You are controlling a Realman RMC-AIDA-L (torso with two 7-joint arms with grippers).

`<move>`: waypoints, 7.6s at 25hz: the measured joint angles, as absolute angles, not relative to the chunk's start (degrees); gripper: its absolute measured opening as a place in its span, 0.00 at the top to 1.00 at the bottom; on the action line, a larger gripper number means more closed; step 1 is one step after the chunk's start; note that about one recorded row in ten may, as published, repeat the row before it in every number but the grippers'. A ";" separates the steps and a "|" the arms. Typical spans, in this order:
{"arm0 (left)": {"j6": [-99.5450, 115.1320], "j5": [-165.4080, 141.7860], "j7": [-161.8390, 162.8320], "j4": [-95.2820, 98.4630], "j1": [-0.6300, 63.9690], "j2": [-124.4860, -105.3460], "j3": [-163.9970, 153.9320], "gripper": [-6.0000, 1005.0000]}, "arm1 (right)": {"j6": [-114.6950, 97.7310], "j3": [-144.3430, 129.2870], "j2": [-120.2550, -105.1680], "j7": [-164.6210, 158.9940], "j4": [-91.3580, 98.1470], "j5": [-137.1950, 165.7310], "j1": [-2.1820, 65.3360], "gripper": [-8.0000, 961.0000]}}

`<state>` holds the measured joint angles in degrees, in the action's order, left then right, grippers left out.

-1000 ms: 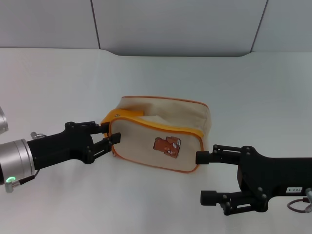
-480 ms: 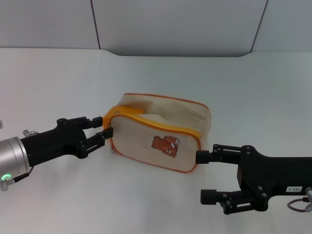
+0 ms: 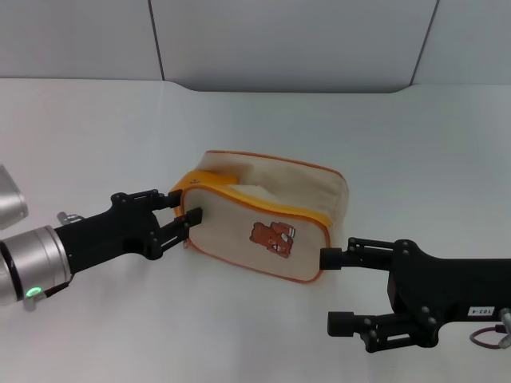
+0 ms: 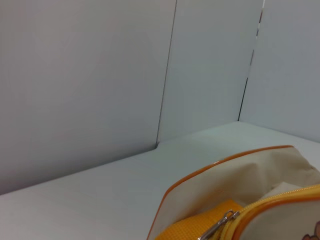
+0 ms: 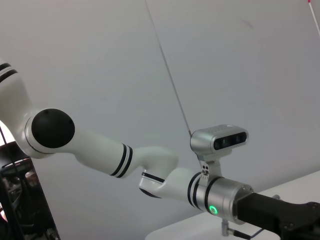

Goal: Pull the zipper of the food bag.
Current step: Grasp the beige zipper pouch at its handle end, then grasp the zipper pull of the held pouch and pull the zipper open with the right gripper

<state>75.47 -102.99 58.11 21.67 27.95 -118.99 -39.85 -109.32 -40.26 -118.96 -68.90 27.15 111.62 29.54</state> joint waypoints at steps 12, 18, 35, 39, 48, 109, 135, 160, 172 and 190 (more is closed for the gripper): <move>74.16 -102.13 56.63 20.09 29.23 -119.10 -40.16 0.61 | -109.34 -40.26 -119.00 -68.91 27.16 111.62 29.63 0.12; 73.20 -102.11 56.42 19.08 29.81 -119.09 -40.25 0.75 | -109.34 -40.25 -119.00 -68.91 27.16 111.62 29.62 0.12; 77.44 -102.58 53.05 19.11 30.04 -118.28 -40.43 0.94 | -103.78 -39.69 -118.78 -65.34 33.63 95.20 28.92 0.12; 81.31 -102.39 49.35 19.42 29.94 -117.44 -39.93 0.94 | -99.27 -39.96 -118.80 -59.71 35.67 95.40 31.21 0.12; 88.32 -102.22 45.44 24.94 30.57 -117.10 -40.15 0.94 | -88.91 -45.52 -119.51 -43.00 37.71 95.34 34.17 0.16; 88.86 -102.13 45.79 27.58 29.55 -118.50 -36.03 0.95 | -84.28 -72.51 -119.06 -39.28 41.68 91.45 28.50 0.99; 88.47 -102.14 45.77 26.01 29.75 -118.56 -36.38 0.95 | -81.12 -70.01 -119.52 -44.38 40.84 88.78 26.75 0.62; 90.72 -102.12 46.54 26.01 29.63 -118.64 -36.36 0.95 | -75.15 -79.16 -119.85 -40.35 42.97 85.92 26.72 0.88; 89.22 -101.81 46.66 25.69 29.79 -118.68 -35.18 0.95 | -83.23 -76.77 -118.64 -45.11 44.66 89.84 23.17 0.99; 84.95 -101.36 47.67 19.46 28.30 -118.60 -34.67 0.95 | -96.33 -52.64 -119.27 -50.35 29.48 87.34 25.14 0.89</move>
<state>84.95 -101.36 47.67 19.46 28.29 -118.60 -34.67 -96.33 -52.64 -119.27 -50.35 29.48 87.34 25.14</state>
